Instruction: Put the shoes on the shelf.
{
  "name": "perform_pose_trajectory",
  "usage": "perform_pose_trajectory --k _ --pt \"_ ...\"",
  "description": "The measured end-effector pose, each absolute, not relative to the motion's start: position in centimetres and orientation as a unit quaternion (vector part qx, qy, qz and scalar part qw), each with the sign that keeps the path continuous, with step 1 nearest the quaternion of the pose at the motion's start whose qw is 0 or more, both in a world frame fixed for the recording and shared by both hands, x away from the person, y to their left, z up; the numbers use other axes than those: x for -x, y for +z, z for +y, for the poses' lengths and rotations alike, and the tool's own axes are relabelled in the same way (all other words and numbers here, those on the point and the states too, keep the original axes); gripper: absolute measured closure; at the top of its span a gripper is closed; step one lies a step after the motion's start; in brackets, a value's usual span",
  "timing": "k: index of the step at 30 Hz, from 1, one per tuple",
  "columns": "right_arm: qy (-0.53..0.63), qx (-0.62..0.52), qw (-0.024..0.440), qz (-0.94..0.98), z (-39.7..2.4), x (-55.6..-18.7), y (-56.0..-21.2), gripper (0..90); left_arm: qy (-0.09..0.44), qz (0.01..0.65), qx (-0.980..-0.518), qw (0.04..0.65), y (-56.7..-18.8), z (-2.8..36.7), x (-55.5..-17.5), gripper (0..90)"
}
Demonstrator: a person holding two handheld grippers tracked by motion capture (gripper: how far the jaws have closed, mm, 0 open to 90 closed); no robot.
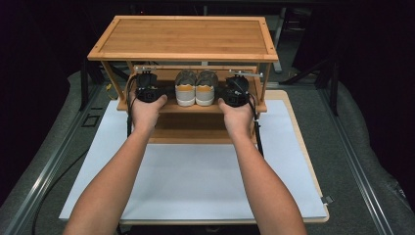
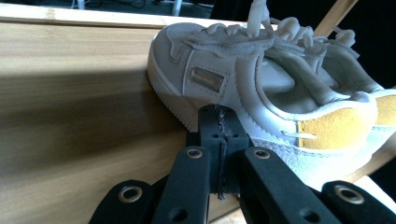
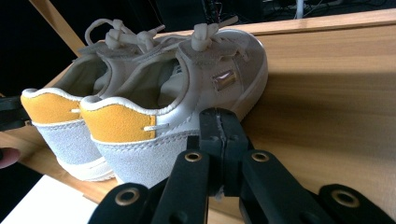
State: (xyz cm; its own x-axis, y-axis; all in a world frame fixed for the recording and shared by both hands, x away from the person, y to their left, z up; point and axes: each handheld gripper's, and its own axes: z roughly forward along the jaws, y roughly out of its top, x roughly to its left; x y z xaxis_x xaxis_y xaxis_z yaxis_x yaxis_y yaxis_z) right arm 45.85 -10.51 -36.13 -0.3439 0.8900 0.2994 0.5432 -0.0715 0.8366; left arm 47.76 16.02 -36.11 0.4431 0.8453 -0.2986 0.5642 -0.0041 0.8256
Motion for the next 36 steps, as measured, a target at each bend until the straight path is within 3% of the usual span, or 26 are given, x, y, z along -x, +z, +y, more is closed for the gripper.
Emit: perform_pose_trajectory --k 11,36 --pt "0.487 -0.544 0.192 0.656 -10.1 -47.1 -36.5 90.0 0.146 0.514 -0.69 0.489 -36.5 16.1 -49.0 90.0" --pt "0.483 -0.535 0.2 0.663 -10.0 -46.1 -36.3 90.0 0.141 0.513 -0.681 0.504 -37.1 17.0 -47.7 90.0"
